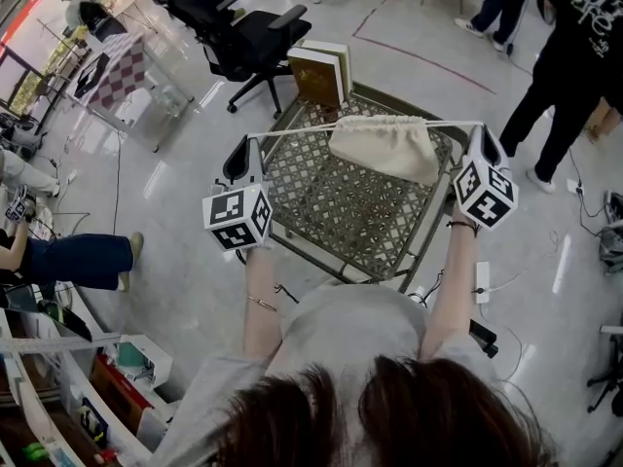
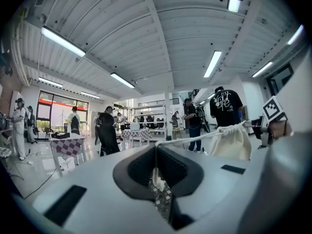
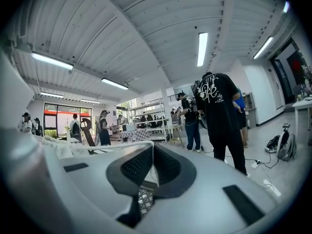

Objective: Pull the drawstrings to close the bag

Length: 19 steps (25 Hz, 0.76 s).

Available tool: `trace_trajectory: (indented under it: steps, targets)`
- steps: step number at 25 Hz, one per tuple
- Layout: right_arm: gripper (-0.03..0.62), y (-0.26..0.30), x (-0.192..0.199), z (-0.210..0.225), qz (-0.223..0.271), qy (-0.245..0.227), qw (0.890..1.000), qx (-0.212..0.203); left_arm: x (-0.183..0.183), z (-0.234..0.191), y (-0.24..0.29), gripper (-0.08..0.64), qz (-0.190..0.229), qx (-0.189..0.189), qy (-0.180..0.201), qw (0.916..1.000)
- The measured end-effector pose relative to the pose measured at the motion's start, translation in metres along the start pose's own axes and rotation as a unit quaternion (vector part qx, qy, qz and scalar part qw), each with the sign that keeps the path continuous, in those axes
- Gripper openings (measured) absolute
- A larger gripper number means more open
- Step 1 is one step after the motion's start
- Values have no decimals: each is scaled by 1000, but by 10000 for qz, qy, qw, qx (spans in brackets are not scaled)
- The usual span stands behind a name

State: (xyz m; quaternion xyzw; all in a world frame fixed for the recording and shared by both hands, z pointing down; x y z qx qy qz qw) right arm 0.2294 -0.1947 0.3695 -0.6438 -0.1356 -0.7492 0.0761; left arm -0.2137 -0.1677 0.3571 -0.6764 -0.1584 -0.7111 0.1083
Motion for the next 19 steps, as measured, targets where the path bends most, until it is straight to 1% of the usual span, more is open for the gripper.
trace_trajectory:
  steps: [11,19]
  targets:
    - [25,-4,3,-3,-10,-16,10000,-37,4,-5,-7,29,-33,-35,103,9999]
    - [25,-3,3,-6,-24,-97,9999,-55,8,-10,-9,29,-29,-71,6,10000]
Point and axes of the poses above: the fingertips, and each gripper's own axes: y forward along the fingers, z to its right, x out of its underside, the point moved 7 cm from there along -y, backward along the fingers, and after that the axes turned 12 degrees about x, right-handed, at the moved point
